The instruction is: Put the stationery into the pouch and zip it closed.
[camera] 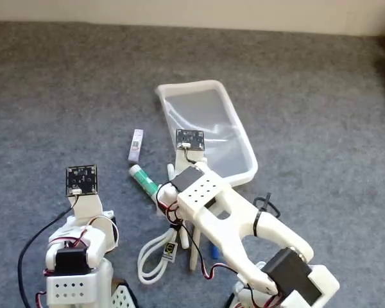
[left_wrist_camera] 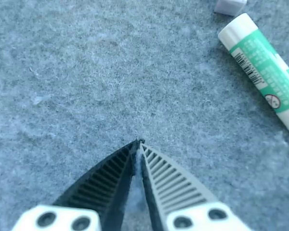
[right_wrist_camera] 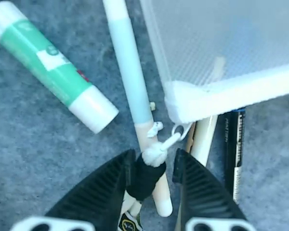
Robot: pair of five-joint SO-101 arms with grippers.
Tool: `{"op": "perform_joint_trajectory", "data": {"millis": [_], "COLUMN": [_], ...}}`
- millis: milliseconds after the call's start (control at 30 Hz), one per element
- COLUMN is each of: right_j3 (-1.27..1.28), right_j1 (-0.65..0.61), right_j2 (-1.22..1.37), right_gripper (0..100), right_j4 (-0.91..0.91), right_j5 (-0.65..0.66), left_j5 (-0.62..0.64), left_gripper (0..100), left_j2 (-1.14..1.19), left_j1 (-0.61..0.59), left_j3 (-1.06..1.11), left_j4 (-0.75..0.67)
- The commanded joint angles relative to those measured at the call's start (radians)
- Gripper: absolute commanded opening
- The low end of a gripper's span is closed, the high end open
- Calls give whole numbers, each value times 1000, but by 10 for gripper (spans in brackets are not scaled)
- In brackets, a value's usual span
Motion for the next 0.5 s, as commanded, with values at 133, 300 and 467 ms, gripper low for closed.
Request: {"op": "perform_joint_trajectory", "data": {"millis": [133, 300, 467], "right_j3": [-44, -41, -45], "right_j1": [-58, -62, -65], "right_j2": [68, 68, 67], "right_gripper": [130, 130, 130], "right_j4": [8, 15, 87], "right_j5": [12, 12, 12], "left_j5": [11, 11, 11], "left_gripper": [7, 7, 7], "left_j2": [-7, -7, -7], "left_j1": [10, 10, 10], "left_j3": [18, 18, 18], "left_j4": [2, 2, 2]}}
